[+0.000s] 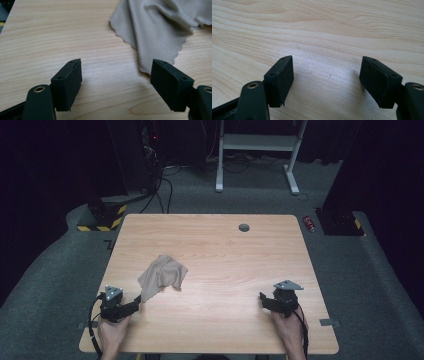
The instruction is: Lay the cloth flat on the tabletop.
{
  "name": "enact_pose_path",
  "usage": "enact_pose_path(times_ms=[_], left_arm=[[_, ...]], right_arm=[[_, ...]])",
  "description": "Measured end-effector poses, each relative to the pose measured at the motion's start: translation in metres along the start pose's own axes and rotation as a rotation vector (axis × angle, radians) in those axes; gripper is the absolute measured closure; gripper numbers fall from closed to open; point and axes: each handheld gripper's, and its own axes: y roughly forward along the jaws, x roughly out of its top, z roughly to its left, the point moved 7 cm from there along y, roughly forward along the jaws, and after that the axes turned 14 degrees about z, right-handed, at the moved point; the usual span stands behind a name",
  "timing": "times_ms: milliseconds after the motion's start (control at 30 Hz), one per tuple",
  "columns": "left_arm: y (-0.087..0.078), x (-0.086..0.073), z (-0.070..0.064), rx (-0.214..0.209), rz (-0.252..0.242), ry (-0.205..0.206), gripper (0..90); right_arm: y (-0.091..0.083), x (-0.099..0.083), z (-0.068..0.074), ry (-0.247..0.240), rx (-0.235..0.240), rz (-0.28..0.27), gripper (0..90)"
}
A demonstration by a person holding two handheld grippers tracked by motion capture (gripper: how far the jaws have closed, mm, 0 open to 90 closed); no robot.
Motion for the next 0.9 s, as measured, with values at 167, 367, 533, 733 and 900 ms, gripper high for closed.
enact_pose_path(times_ms=[167,367,533,733,900], left_arm=[[-0.002,0.008,-0.007,-0.036,-0.019,0.000,26.2],[-0.004,0.020,-0.016,-0.054,-0.026,0.026,26.3],[-0.004,0.034,-0.028,-0.086,-0.042,0.049,26.8],[0.005,0.049,-0.043,-0.111,-0.033,0.072,28.2],[0.011,0.061,-0.048,-0.133,-0.029,0.066,29.4]], right_arm=[[0.000,0.000,0.000,0.000,0.000,0.000,27.2],[0.000,0.000,0.000,-0.001,0.000,0.001,27.2],[0.000,0.000,0.000,-0.001,0.000,0.001,27.2],[0.000,0.000,0.000,-0.003,-0.001,0.000,27.2],[0.000,0.000,0.000,-0.001,0.000,0.001,27.2]])
